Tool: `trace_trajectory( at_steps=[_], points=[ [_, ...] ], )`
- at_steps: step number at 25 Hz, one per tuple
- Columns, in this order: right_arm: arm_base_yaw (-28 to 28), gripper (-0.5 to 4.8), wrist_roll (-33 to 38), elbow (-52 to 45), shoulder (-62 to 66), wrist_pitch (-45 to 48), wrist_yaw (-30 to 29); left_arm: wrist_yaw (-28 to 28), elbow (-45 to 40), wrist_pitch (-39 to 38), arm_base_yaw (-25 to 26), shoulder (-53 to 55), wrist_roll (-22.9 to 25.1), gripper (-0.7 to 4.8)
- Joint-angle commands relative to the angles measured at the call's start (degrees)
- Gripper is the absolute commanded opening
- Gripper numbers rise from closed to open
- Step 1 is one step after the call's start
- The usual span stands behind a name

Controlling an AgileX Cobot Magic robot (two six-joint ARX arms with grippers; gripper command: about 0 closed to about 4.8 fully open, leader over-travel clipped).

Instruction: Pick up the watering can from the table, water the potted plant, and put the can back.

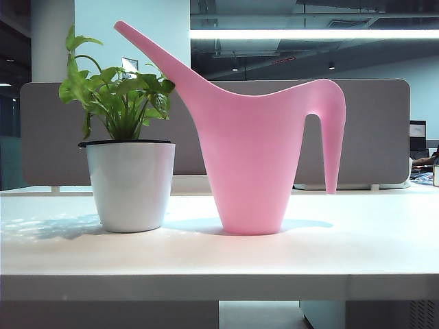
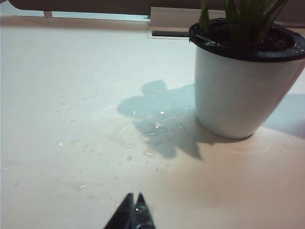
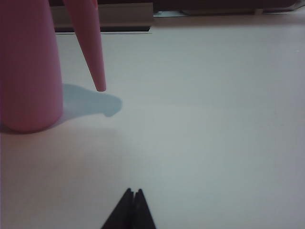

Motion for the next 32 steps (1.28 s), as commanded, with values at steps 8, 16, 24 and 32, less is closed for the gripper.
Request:
trace_trajectory(
  at_steps=[8, 16, 24, 32],
  points=[
    [0.07, -0.01, 0.17, -0.35, -0.07, 0.76, -0.11, 0.15, 0.13, -0.55, -0.09, 0.04, 0.22, 0.03],
    [0.07, -0.01, 0.17, -0.35, -0.07, 0.76, -0.11, 0.15, 16.13, -22.05, -2.32, 10.71, 0.22, 0.03],
    [0.07, -0.01, 0.17, -0.35, -0.07, 0.76, -0.13, 0.13, 35.76, -24.79, -7.04, 24.22, 0.42, 0.03],
    [0.07, -0.01, 0.17, -0.35, -0.07, 0.76, -0.11, 0.15, 50.82, -24.09, -14.99, 30.67, 0.42, 0.03]
  ],
)
